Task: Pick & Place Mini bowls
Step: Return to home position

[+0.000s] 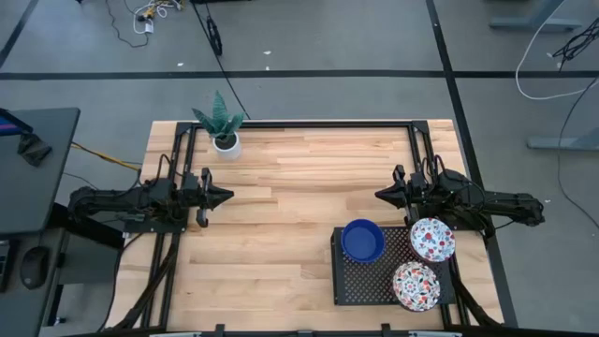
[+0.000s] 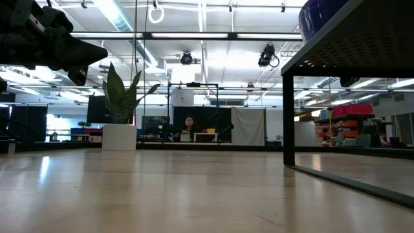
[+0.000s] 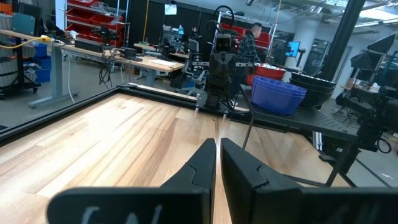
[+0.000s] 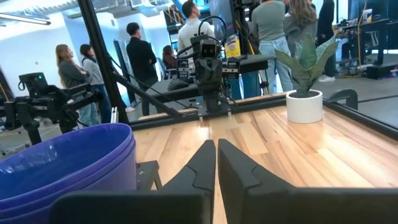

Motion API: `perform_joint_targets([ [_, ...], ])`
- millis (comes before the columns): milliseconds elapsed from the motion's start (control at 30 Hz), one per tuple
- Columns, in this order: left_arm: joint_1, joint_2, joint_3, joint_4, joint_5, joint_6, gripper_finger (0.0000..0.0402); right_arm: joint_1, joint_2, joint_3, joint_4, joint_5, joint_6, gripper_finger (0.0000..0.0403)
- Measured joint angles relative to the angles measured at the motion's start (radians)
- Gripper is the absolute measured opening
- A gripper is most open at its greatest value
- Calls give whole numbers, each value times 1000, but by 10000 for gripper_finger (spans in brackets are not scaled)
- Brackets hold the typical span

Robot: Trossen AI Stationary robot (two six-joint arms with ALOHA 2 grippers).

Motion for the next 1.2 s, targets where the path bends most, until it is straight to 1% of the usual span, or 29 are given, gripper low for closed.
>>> perform_joint_targets([
  [1200,0,0,0,0,0,0,30,0,0,0,1,1,0,20],
])
